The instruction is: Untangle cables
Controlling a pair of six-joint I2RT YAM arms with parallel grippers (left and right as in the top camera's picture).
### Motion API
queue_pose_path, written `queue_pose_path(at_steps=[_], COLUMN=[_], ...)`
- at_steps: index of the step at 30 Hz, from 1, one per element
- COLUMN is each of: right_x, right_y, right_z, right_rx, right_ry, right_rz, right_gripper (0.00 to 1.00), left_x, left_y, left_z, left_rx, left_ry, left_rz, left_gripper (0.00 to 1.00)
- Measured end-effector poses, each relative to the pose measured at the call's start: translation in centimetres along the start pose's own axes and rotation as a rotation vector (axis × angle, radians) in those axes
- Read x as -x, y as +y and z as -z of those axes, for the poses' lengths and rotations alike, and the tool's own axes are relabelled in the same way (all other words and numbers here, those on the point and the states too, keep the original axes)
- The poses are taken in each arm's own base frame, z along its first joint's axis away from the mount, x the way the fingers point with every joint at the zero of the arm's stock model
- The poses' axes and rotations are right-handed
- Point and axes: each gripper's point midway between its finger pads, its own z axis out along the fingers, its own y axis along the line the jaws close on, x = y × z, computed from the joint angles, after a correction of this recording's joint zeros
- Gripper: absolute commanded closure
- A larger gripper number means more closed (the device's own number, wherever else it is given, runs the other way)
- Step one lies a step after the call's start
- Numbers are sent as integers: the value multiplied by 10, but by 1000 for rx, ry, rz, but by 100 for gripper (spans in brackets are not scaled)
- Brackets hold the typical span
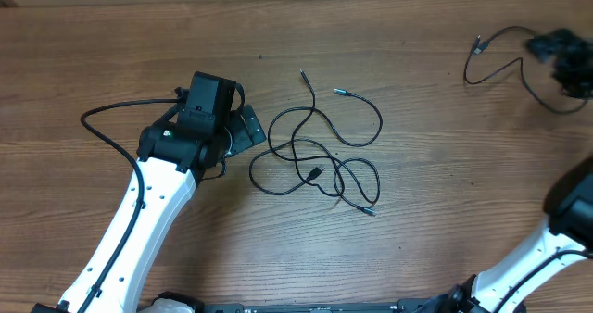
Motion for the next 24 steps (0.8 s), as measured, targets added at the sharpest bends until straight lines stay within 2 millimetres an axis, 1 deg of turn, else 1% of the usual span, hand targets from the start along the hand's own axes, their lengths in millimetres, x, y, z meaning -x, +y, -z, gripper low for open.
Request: queue_pose_path(at_steps=[2,3,6,8,12,15,18,20,23,24], right_x=[-24,-40,-78,-102,-147,-177,-211,-235,-277,-286], right_y=[31,50,92,118,163,186,203,210,218,220], right_z=[-13,-20,-36,-44,-54,-58,-56,-50,-32,-28], right_rx=[36,59,119,159,220,235,231,228,220,219], right_ry=[94,154,281,353,476,558,660,745,907,939], right_rz=[91,150,299,387,518,591,639,650,667,675], right_gripper=[0,0,0,0,0,0,0,0,0,0], left_x=[0,0,0,0,0,0,0,0,0,0], left_y=[0,0,0,0,0,0,0,0,0,0], left_z=[0,0,0,0,0,0,0,0,0,0], left_rx=[0,0,0,0,0,0,0,0,0,0], left_ry=[0,0,0,0,0,0,0,0,0,0], left_rz=[0,0,0,0,0,0,0,0,0,0], left_gripper=[0,0,1,0,1,0,0,0,0,0])
